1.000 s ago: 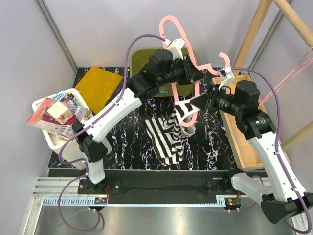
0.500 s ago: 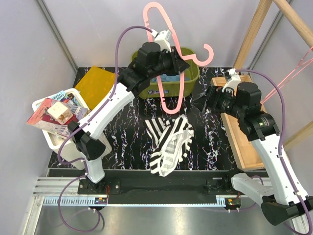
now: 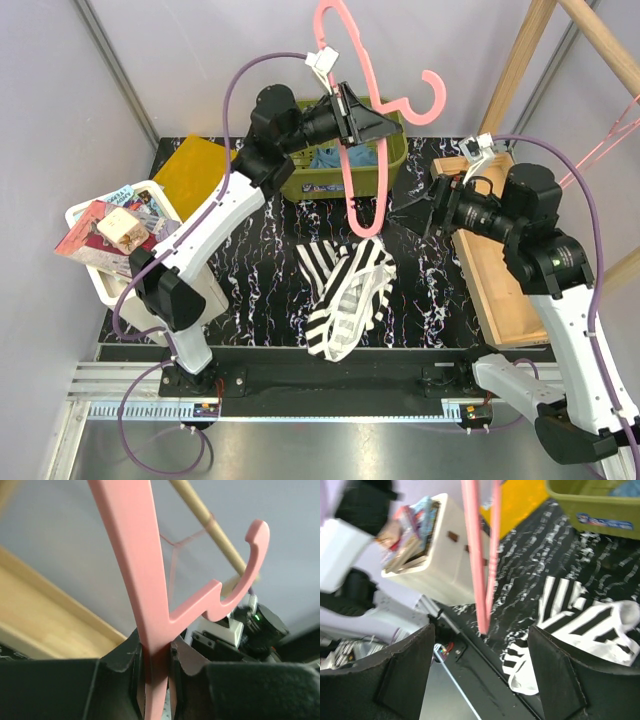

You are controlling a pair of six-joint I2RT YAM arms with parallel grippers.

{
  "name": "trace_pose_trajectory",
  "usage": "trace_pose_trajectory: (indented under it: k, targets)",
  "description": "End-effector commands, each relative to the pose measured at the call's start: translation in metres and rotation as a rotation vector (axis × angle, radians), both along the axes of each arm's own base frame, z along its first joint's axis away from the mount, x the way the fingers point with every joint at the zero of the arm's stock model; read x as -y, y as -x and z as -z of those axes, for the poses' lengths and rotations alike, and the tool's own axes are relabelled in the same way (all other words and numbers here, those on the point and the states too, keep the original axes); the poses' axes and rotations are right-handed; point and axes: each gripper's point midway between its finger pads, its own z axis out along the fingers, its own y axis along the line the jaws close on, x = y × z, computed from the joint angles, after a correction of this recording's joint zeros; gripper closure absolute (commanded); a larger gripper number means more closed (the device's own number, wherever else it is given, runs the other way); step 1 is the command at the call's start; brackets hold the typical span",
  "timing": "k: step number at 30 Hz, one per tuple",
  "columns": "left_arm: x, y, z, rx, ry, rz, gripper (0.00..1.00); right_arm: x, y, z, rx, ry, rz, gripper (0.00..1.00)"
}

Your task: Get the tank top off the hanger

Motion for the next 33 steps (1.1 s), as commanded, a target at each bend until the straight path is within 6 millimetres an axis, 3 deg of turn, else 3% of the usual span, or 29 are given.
trace_pose_trajectory:
  k: [1, 15, 26, 33]
  targets:
    - [-0.015, 0.07, -0.052, 0.159, 0.179, 0.284, 1.0, -0.01, 0.037, -0.043, 0.099, -0.074, -0.158, 0.18]
    - [-0.007, 0.098, -0.071, 0.157, 0.298, 0.418, 1.0, -0.027, 0.052, -0.065, 0.095, -0.152, -0.339, 0.24]
    - [0.006, 0.093, -0.082, 0.124, 0.37, 0.447, 1.0, -0.03, 0.055, -0.07, 0.096, -0.183, -0.38, 0.41]
    - [0.005, 0.094, -0.084, 0.143, 0.406, 0.472, 1.0, -0.031, 0.06, -0.074, 0.087, -0.206, -0.395, 0.43]
